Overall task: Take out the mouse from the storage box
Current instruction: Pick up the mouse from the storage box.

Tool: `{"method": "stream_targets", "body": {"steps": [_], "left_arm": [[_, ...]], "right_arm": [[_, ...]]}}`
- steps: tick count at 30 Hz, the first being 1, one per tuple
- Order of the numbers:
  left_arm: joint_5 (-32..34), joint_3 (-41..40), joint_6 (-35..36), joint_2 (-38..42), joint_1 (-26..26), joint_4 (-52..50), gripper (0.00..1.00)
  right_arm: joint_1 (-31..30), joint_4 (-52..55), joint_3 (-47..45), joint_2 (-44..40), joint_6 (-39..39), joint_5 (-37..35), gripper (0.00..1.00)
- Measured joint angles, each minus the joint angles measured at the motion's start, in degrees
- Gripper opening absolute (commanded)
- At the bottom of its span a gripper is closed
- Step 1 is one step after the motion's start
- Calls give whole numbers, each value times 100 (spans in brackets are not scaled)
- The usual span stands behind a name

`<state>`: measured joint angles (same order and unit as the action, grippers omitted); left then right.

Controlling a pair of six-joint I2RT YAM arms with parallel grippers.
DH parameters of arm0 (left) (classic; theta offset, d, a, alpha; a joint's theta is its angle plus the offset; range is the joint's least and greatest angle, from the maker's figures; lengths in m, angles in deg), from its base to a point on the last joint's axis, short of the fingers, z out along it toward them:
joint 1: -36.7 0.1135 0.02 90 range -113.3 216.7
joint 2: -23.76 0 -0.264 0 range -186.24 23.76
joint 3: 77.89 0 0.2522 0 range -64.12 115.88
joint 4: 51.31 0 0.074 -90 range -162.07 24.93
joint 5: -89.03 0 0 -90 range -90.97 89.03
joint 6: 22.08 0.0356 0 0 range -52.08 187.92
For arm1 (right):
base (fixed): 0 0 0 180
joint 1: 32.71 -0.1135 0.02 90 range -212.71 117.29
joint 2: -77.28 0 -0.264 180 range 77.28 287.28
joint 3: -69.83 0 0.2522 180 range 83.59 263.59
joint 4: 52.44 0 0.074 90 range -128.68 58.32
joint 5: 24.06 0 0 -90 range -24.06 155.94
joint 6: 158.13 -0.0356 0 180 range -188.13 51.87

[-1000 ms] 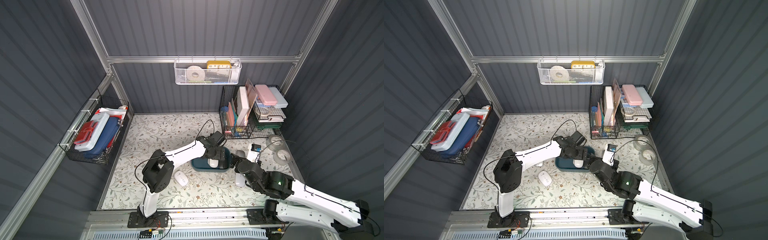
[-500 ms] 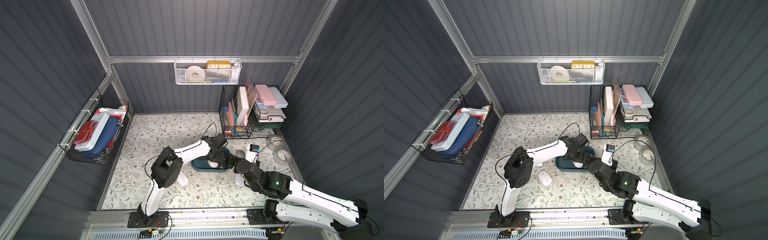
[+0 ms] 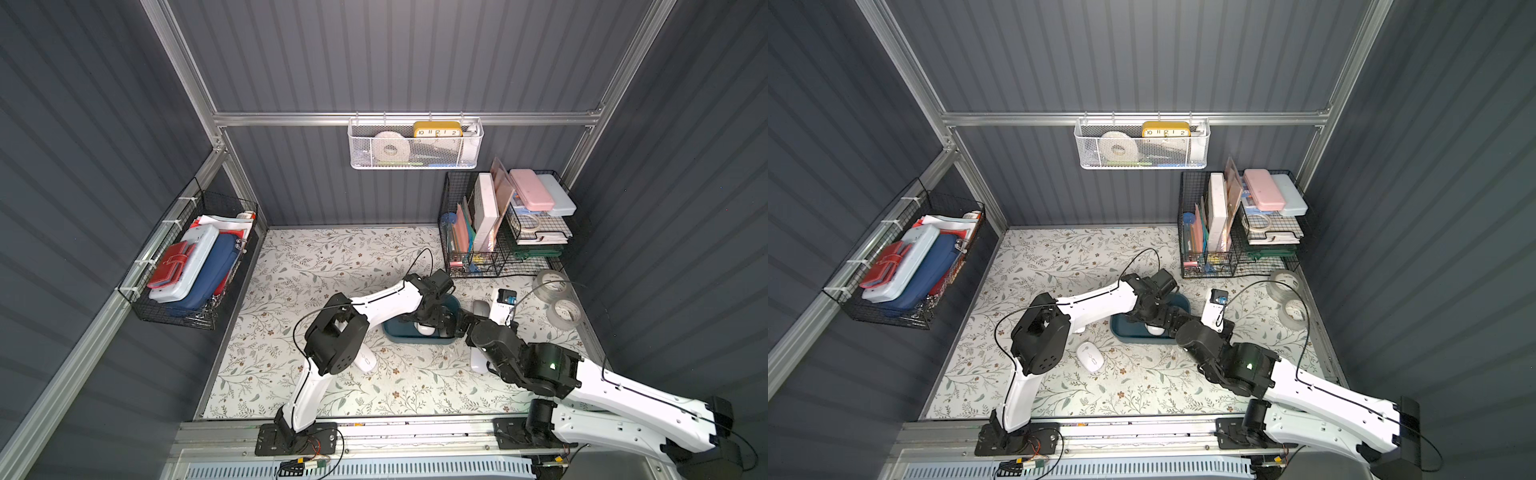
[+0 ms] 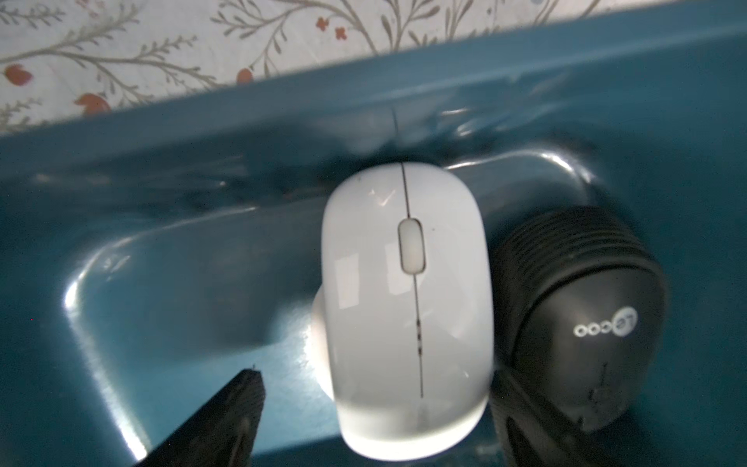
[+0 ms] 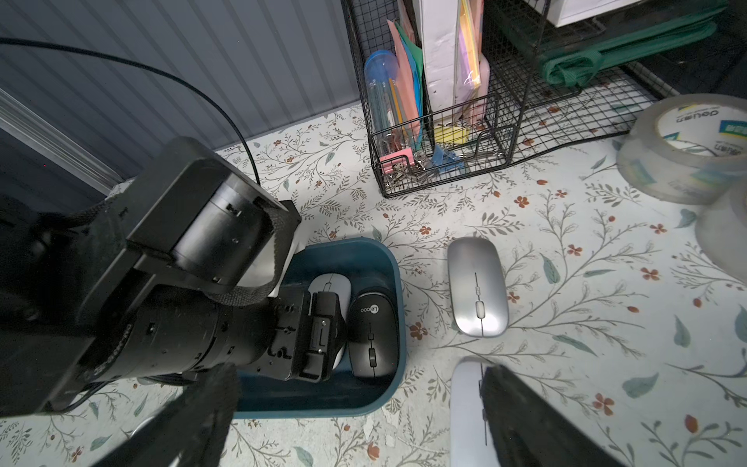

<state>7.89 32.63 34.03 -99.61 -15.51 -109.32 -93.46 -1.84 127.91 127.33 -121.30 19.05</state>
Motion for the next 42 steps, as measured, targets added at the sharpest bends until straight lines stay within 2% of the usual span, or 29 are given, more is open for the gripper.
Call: {"method": "stream_targets", "body": {"steps": [6, 11, 17, 22, 36, 42], "left_arm": [[201, -278, 2, 125, 2, 72, 89], [317, -446, 28, 262, 46, 122, 93], [271, -238, 326, 249, 55, 227, 99], [269, 133, 597, 48, 55, 240, 99], [332, 227, 911, -153, 94, 146, 82], [343, 227, 922, -256, 125, 131, 86]], "right_arm": [[0, -2, -13, 48, 0, 37, 99], [0, -7, -15, 59, 2, 61, 99], [0, -4, -15, 103, 0, 103, 99], [0, -2, -17, 101, 0, 105, 99], [0, 0, -17, 105, 0, 107, 99], [0, 0, -17, 146, 0, 127, 99]]}}
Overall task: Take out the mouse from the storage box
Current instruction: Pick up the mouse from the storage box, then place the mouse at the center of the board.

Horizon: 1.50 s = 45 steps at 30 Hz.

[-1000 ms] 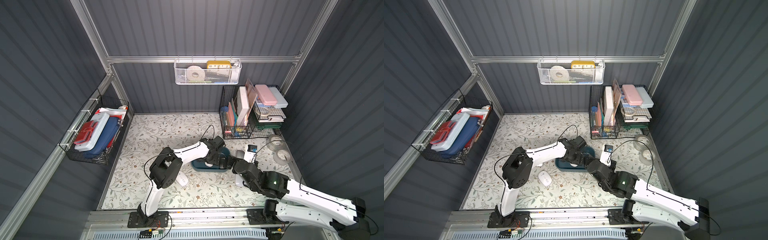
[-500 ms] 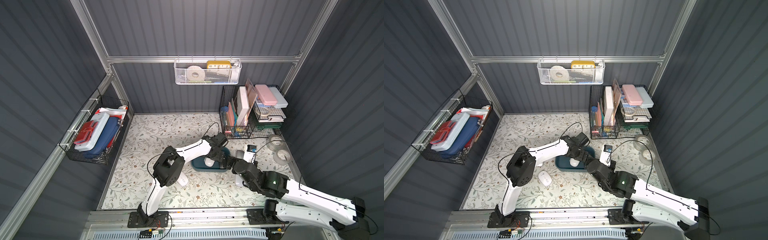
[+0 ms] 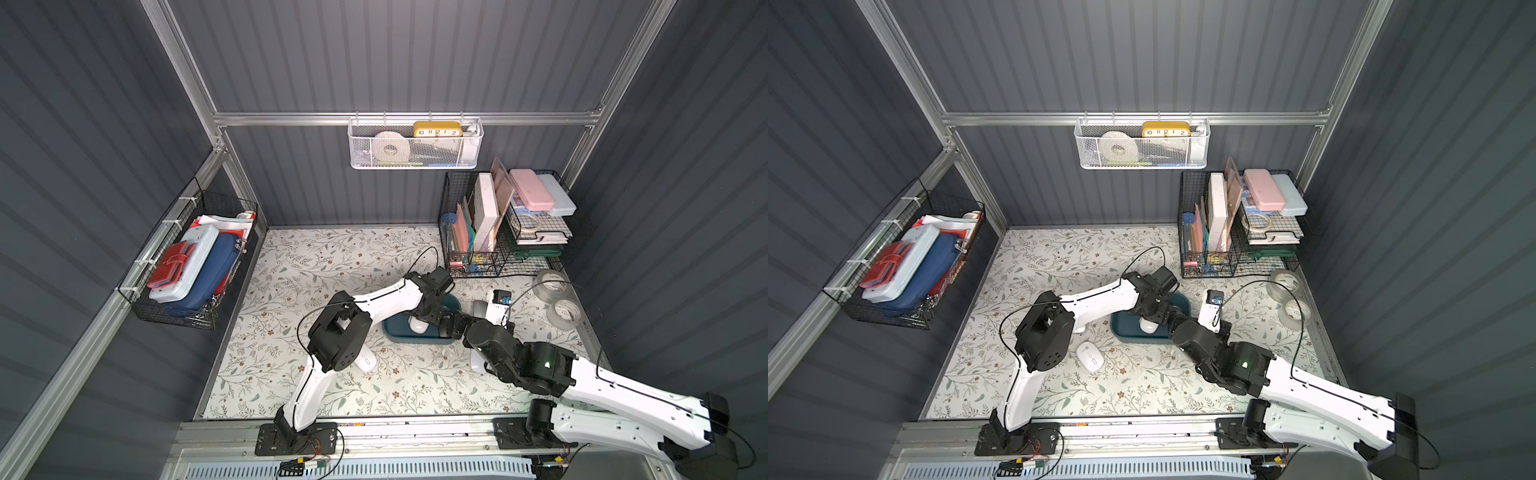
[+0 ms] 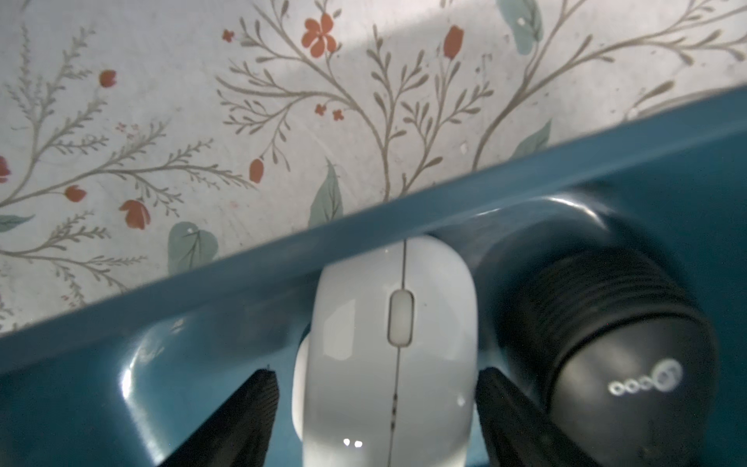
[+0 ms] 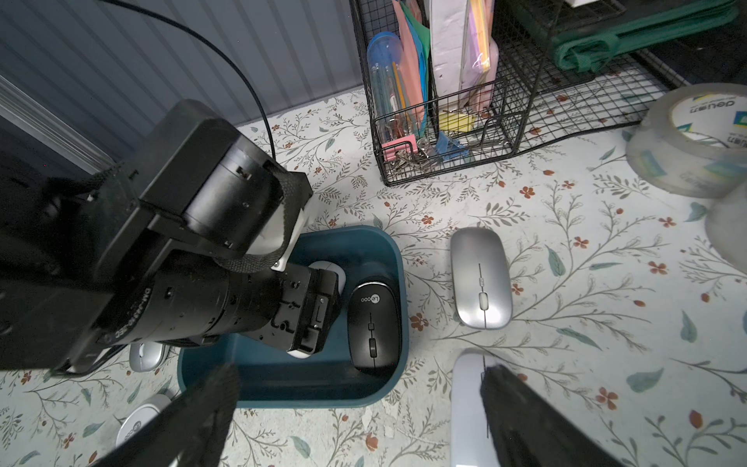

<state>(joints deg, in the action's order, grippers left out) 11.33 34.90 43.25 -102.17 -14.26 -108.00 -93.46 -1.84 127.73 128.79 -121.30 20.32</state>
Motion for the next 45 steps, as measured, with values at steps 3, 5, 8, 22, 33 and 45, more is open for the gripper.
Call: {"method": "stream_targets", "body": {"steps": [3, 5, 8, 22, 33, 45], "left_arm": [[26, 39, 2, -74, 31, -33, 84], [48, 83, -4, -138, 33, -52, 81], [61, 96, -7, -175, 37, -68, 75], [203, -87, -33, 20, 37, -50, 53], [258, -686, -144, 1261, 13, 20, 50], [426, -2225, -839, 2717, -946, -109, 49]], "right_arm": [[0, 0, 0, 20, 0, 2, 99], [0, 0, 0, 52, 0, 4, 99], [0, 0, 0, 120, -2, 15, 99], [0, 4, 15, 173, 2, 15, 99], [0, 4, 44, 188, 4, 15, 99], [0, 39, 44, 212, 2, 15, 99]]}}
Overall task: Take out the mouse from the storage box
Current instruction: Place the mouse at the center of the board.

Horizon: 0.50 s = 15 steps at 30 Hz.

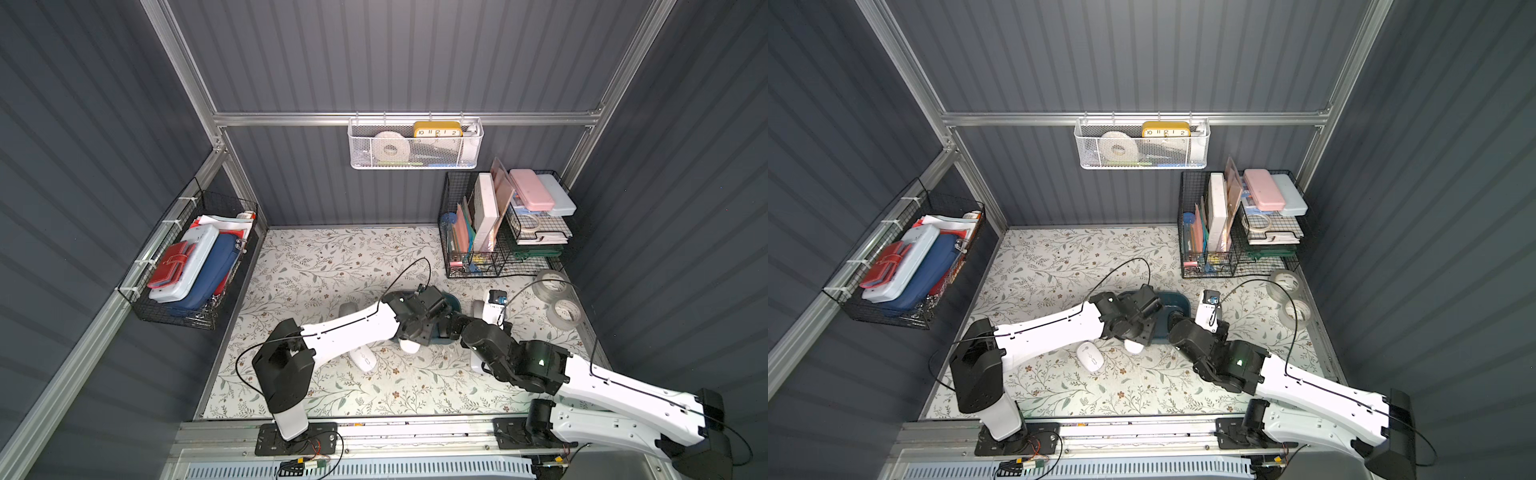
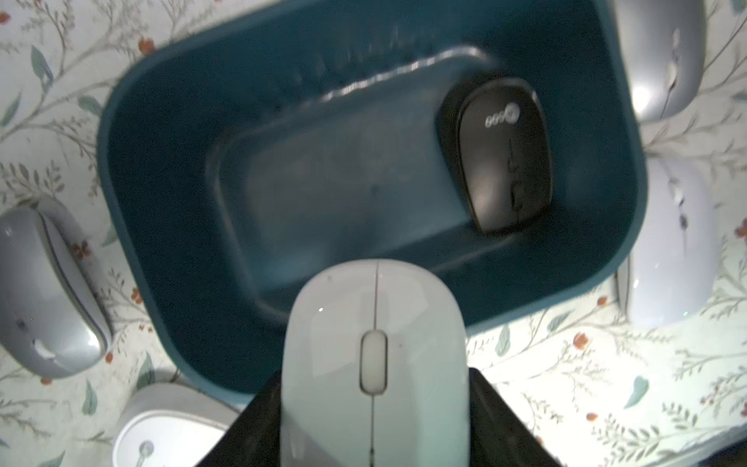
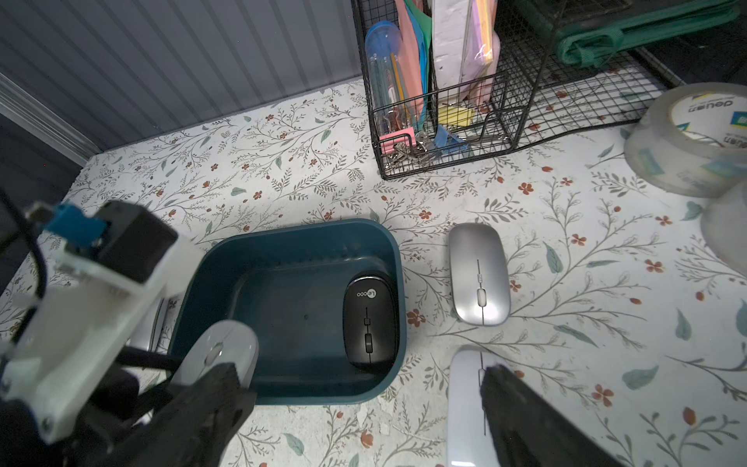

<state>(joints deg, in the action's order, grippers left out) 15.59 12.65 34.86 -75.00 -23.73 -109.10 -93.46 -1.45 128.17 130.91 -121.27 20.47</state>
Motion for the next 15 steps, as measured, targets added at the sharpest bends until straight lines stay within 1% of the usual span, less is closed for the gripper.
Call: {"method": "stream_targets", "body": {"steps": [9, 12, 15], "left_arm": [[17, -1045, -1069, 627, -671, -55, 49], [22, -1375, -1397, 758, -715, -59, 50], [72, -1526, -1598, 717, -704, -61, 50]], "right_arm": [[0, 0, 66, 151, -4, 2, 99], [0, -4, 70, 186, -4, 2, 99], [0, -9, 122, 313, -2, 9, 99]]}}
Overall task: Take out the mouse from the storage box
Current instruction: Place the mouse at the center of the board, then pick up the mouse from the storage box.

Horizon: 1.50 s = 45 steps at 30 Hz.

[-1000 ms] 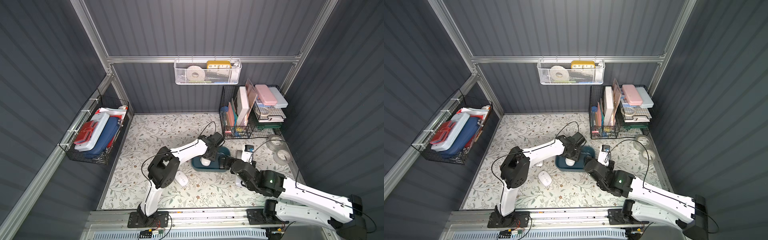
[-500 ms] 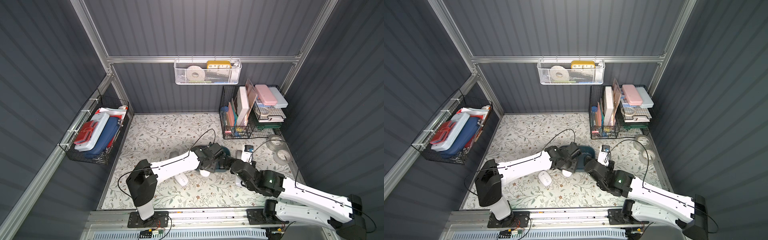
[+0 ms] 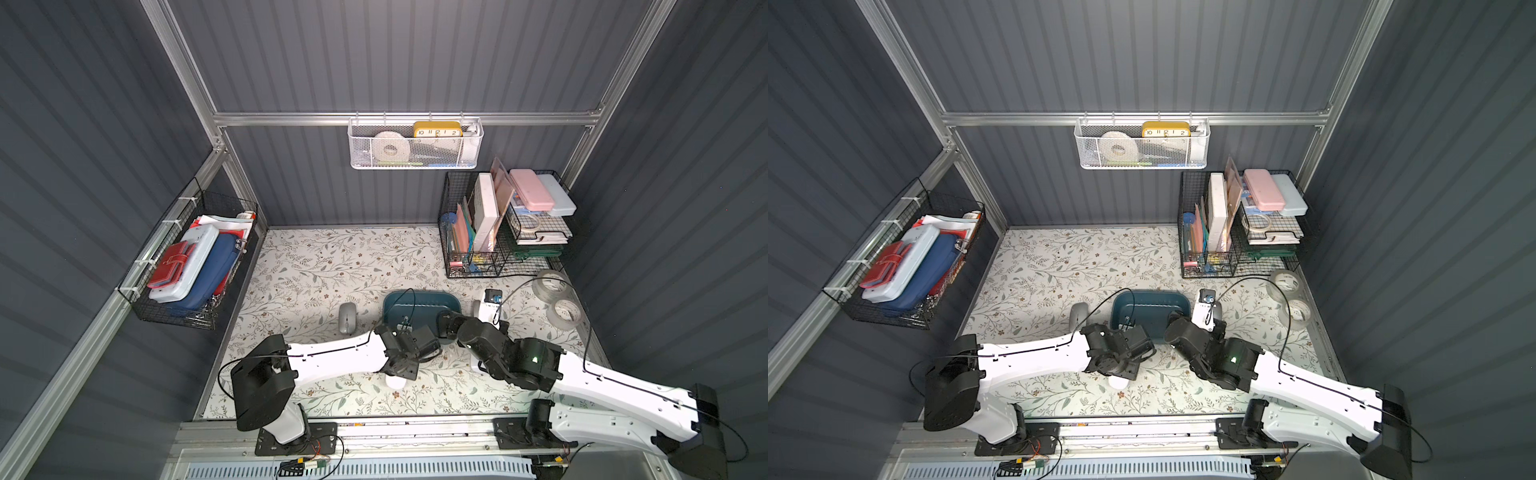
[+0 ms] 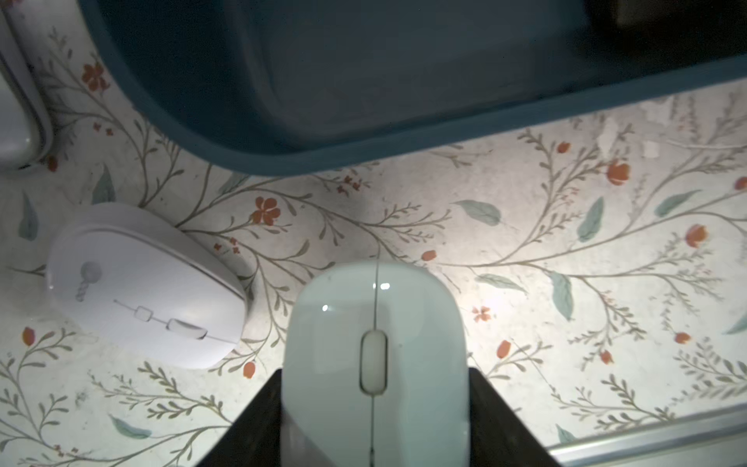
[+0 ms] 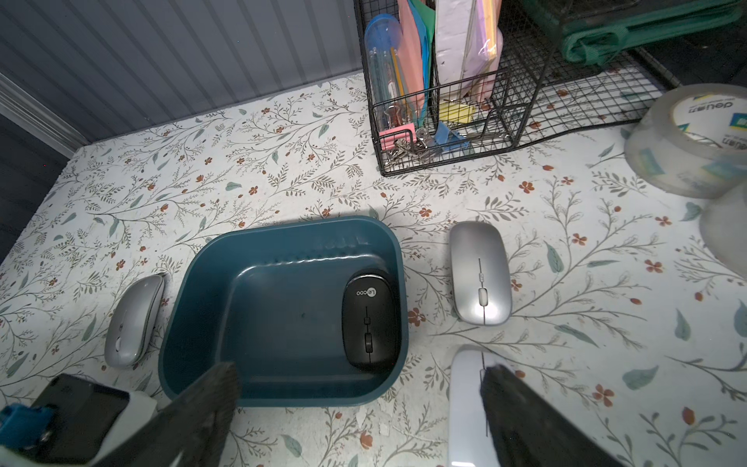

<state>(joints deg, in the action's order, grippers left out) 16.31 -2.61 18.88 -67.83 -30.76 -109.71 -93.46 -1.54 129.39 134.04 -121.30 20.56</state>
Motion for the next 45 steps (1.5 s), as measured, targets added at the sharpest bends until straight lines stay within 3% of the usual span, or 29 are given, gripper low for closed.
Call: {"method": "stream_targets", "body": {"steps": [19, 21, 24, 30, 33, 45], "left_arm": [[83, -70, -232, -957, 0, 553, 59], [90, -68, -223, -957, 0, 570, 63], [94, -68, -188, -957, 0, 588, 77], [210, -68, -188, -892, 0, 595, 81], [376, -72, -179, -568, 0, 555, 84], [1644, -629, -205, 2374, 0, 584, 97]], "right_arm": [[0, 13, 105, 210, -44, 66, 99], [0, 17, 105, 192, -46, 66, 99], [0, 26, 105, 155, -59, 61, 99], [0, 57, 118, 129, -87, 61, 99], [37, 144, 216, 168, -94, 92, 99], [1062, 444, 981, 1351, 269, 1172, 99]]}}
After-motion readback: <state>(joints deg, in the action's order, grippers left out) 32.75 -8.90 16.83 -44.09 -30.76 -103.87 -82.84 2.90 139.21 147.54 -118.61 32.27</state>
